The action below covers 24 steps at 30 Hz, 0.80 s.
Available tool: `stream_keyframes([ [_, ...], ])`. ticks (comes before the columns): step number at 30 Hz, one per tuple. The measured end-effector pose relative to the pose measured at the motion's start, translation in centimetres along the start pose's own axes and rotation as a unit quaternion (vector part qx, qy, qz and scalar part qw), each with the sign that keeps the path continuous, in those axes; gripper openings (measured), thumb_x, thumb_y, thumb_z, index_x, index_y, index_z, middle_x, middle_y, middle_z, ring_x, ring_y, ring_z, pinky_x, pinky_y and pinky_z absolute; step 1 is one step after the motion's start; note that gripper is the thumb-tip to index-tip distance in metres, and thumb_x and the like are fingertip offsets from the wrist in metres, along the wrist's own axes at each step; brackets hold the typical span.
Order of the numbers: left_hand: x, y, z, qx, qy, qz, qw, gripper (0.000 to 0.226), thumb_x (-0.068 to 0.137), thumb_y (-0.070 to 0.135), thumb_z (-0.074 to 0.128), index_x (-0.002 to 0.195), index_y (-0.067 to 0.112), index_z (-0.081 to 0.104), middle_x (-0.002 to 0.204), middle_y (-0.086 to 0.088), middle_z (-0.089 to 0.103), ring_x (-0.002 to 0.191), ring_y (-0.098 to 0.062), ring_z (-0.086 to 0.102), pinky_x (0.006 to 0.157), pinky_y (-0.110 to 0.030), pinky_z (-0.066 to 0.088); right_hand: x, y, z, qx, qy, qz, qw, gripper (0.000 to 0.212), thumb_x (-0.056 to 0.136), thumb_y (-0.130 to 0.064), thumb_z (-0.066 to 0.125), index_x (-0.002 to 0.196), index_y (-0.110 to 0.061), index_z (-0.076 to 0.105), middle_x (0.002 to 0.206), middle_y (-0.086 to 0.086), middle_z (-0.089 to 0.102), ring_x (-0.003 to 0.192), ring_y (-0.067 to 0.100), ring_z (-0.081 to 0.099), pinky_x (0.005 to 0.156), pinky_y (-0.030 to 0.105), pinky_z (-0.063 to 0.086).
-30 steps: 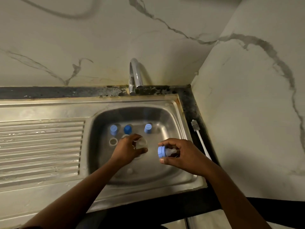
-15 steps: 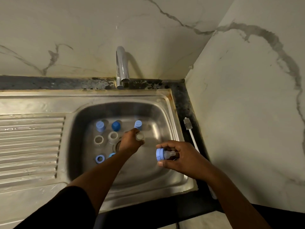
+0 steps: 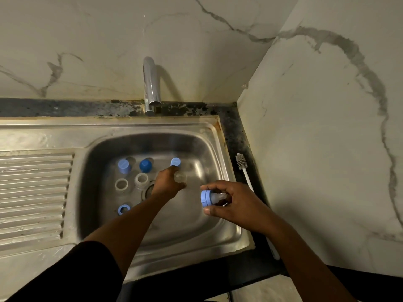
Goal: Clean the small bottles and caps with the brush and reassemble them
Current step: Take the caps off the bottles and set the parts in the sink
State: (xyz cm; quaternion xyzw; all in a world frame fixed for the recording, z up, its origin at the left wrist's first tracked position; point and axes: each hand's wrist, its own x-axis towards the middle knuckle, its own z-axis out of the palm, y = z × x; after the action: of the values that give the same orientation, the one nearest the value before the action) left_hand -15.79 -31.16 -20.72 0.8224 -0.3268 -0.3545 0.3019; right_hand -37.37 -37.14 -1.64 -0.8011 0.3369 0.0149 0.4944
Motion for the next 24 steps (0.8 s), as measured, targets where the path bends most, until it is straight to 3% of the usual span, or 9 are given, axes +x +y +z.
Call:
stream_keyframes([
  [3, -1.1, 0.0, -1.3, -0.027, 0.02, 0.005, 0.999, 0.065, 0.079, 0.026, 0.092, 0.137, 0.016, 0.064, 0.132, -0.005, 0.07, 0.117, -0.024, 0.067, 0.092, -0.03, 0.049, 0.3, -0.5, 0.3, 0.006, 0.009, -0.016, 1.0, 0.052, 0.083, -0.028, 0.087, 0.131, -0.032, 0.069, 0.118, -0.017, 0.073, 0.109, 0.003, 0.07, 0.097, 0.031, 0.059],
  [6, -2.9, 0.5, -3.3, -0.027, 0.047, 0.019, 0.998, 0.059, 0.089, 0.038, 0.084, 0.139, 0.016, 0.063, 0.135, -0.004, 0.069, 0.12, -0.022, 0.066, 0.092, -0.03, 0.049, 0.5, -1.3, 0.8, 0.02, 0.022, -0.033, 0.999, 0.052, 0.086, -0.027, 0.085, 0.134, -0.032, 0.067, 0.121, -0.019, 0.072, 0.113, 0.002, 0.068, 0.097, 0.028, 0.058],
  [8, -4.9, 1.6, -5.2, -0.042, 0.062, 0.023, 0.997, 0.046, 0.094, 0.043, 0.077, 0.131, 0.017, 0.067, 0.124, -0.003, 0.073, 0.111, -0.018, 0.069, 0.091, -0.032, 0.053, 0.7, -1.8, 1.3, 0.031, 0.032, -0.05, 0.998, 0.05, 0.088, -0.026, 0.083, 0.135, -0.033, 0.067, 0.126, -0.017, 0.07, 0.115, 0.002, 0.067, 0.095, 0.026, 0.058],
  [10, -7.1, 2.3, -7.0, -0.069, 0.078, 0.047, 0.993, 0.023, 0.099, 0.044, 0.069, 0.109, 0.024, 0.072, 0.099, 0.003, 0.077, 0.09, -0.012, 0.072, 0.085, -0.039, 0.061, 0.9, -2.4, 1.9, 0.04, 0.037, -0.063, 0.997, 0.048, 0.091, -0.026, 0.081, 0.135, -0.035, 0.066, 0.129, -0.016, 0.067, 0.115, 0.004, 0.067, 0.093, 0.025, 0.058],
  [13, -10.6, 2.8, -9.8, -0.124, 0.062, 0.072, 0.988, 0.025, 0.103, 0.046, 0.061, 0.094, 0.027, 0.072, 0.083, 0.001, 0.075, 0.079, -0.015, 0.074, 0.081, -0.046, 0.064, 1.3, -3.6, 2.8, 0.048, 0.036, -0.073, 0.996, 0.047, 0.093, -0.026, 0.079, 0.137, -0.036, 0.065, 0.129, -0.015, 0.066, 0.114, 0.004, 0.067, 0.092, 0.024, 0.057],
  [16, -13.7, 3.3, -12.2, -0.214, 0.024, 0.081, 0.973, 0.031, 0.105, 0.042, 0.057, 0.103, 0.018, 0.077, 0.093, -0.002, 0.08, 0.089, -0.018, 0.078, 0.088, -0.046, 0.064, 1.6, -5.0, 3.8, 0.073, 0.038, -0.076, 0.994, 0.049, 0.09, -0.028, 0.081, 0.136, -0.035, 0.064, 0.13, -0.015, 0.068, 0.112, 0.005, 0.069, 0.088, 0.025, 0.059],
  [21, -16.9, 3.5, -15.2, -0.307, -0.024, 0.078, 0.948, 0.031, 0.106, 0.033, 0.057, 0.118, 0.011, 0.076, 0.105, -0.01, 0.081, 0.101, -0.029, 0.078, 0.097, -0.052, 0.061, 2.2, -7.1, 5.3, 0.076, 0.061, -0.091, 0.991, 0.042, 0.083, -0.027, 0.088, 0.114, -0.025, 0.06, 0.106, -0.009, 0.075, 0.098, 0.009, 0.074, 0.082, 0.03, 0.063],
  [24, -18.0, 3.4, -16.4, -0.336, -0.036, 0.088, 0.937, 0.028, 0.105, 0.022, 0.06, 0.127, 0.01, 0.073, 0.111, -0.011, 0.08, 0.105, -0.032, 0.077, 0.098, -0.049, 0.061, 2.2, -8.2, 6.2, 0.09, 0.061, -0.11, 0.988, 0.037, 0.081, -0.027, 0.089, 0.106, -0.02, 0.062, 0.096, -0.004, 0.078, 0.092, 0.013, 0.076, 0.08, 0.035, 0.064],
])
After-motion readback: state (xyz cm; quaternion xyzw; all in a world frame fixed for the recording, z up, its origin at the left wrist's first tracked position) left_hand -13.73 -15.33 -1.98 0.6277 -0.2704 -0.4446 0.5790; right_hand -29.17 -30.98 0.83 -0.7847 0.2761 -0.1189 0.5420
